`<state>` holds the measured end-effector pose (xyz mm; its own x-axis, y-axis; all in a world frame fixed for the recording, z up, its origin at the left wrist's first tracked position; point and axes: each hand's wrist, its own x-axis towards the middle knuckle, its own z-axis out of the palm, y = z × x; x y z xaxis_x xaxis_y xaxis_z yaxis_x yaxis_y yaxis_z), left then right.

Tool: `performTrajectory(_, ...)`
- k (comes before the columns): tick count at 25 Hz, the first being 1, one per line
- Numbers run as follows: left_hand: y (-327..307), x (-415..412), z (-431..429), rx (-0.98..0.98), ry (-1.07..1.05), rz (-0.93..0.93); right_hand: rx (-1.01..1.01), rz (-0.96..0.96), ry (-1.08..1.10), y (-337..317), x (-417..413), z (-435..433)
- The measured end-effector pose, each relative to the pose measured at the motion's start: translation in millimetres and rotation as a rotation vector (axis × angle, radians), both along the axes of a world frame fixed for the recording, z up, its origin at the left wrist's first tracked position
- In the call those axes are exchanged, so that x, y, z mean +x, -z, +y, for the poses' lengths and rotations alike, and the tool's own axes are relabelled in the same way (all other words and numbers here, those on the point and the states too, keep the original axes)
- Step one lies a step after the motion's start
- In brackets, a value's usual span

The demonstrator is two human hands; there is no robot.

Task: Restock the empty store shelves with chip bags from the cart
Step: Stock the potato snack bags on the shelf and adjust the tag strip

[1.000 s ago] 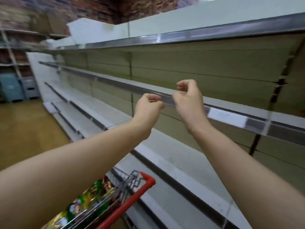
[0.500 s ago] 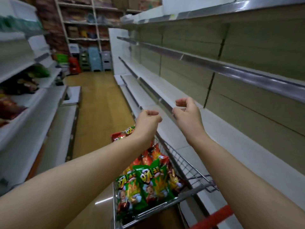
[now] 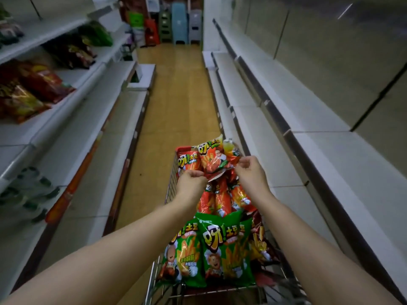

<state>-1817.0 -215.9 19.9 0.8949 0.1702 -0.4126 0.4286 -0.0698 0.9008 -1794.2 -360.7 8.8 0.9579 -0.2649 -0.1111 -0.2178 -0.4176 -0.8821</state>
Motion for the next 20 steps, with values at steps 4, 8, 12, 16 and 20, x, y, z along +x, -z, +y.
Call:
performTrajectory(4,46.1,22.9,-7.1,-0.077,-0.083,0.133,-0.053,0.114,-0.030,73.4,60.2,-25.0)
performTrajectory(8,83.0,34.9,-10.6,-0.112,-0.092,0.187,-0.107,0.138,-0.166,125.9,122.0,-33.1)
performTrajectory(12,107.4,38.4,-7.8,-0.110,-0.101,0.237,-0.281,0.260,-0.221,163.4,160.4,-17.3)
performTrajectory(16,116.1,31.6,1.8,-0.101,-0.102,0.276,-0.408,0.294,-0.095,187.3,168.2,-7.6)
performTrajectory(20,114.5,27.1,7.4,-0.083,-0.085,0.259,-0.340,0.236,-0.019,197.6,160.9,-15.0)
